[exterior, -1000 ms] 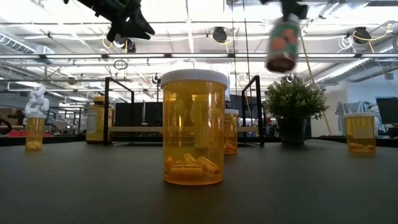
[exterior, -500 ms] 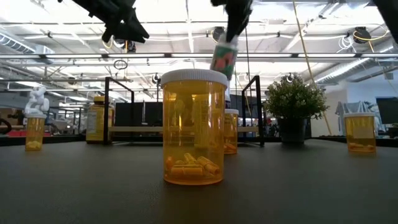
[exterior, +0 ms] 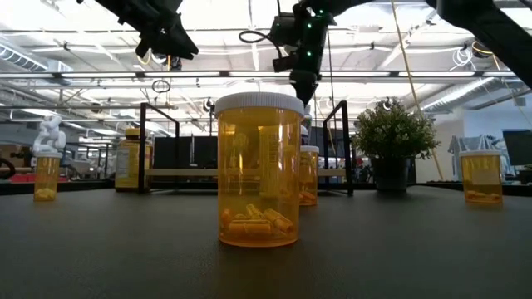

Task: Pick and place medicine bottles onto shelf by color
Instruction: Put the green pill bottle on the shelf

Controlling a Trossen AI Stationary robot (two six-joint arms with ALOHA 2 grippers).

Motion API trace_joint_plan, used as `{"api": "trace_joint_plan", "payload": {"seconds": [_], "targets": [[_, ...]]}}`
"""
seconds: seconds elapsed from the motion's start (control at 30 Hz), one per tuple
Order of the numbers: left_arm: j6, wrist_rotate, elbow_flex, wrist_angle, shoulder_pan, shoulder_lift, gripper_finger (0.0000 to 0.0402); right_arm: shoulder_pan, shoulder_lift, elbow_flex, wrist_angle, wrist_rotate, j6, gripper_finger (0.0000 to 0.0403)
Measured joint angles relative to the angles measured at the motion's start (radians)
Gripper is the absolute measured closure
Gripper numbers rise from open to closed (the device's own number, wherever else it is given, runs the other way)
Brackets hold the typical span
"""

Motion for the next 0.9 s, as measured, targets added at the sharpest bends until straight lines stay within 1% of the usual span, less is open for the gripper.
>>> {"api": "trace_joint_plan", "payload": {"seconds": [0.1,0.23,0.37,0.47,0.63,0.77,0.9], "targets": [[0.0,-0.001,0.0,0.001,0.0,0.0,0.0279,-0.016,0.001,-0.005,0.004,-0.052,-0.003,0.0172],[0.034,-0.017,0.0,0.007,0.0,0.0,0.0279,-0.026,0.001,-0.028,0.04,-0.053,-0.015,0.0172],[0.074,-0.029,0.0,0.02,0.0,0.0,0.0279,-0.039,0.001,-0.086,0.057,-0.096,-0.012,0.0172],[0.09,-0.029,0.0,0.019,-0.001,0.0,0.0279,-0.04,0.003,-0.125,0.046,-0.097,-0.001,0.0172],[0.091,-0.029,0.0,0.017,-0.009,0.0,0.0279,-0.036,0.001,-0.152,0.05,-0.099,-0.003,0.0171],[0.087,-0.029,0.0,0.01,-0.008,0.0,0.0279,-0.037,0.0,-0.156,0.063,-0.099,-0.004,0.0159],[0.078,-0.029,0.0,0.01,-0.009,0.0,0.0279,-0.037,0.0,-0.157,0.066,-0.098,-0.004,0.0136]]}}
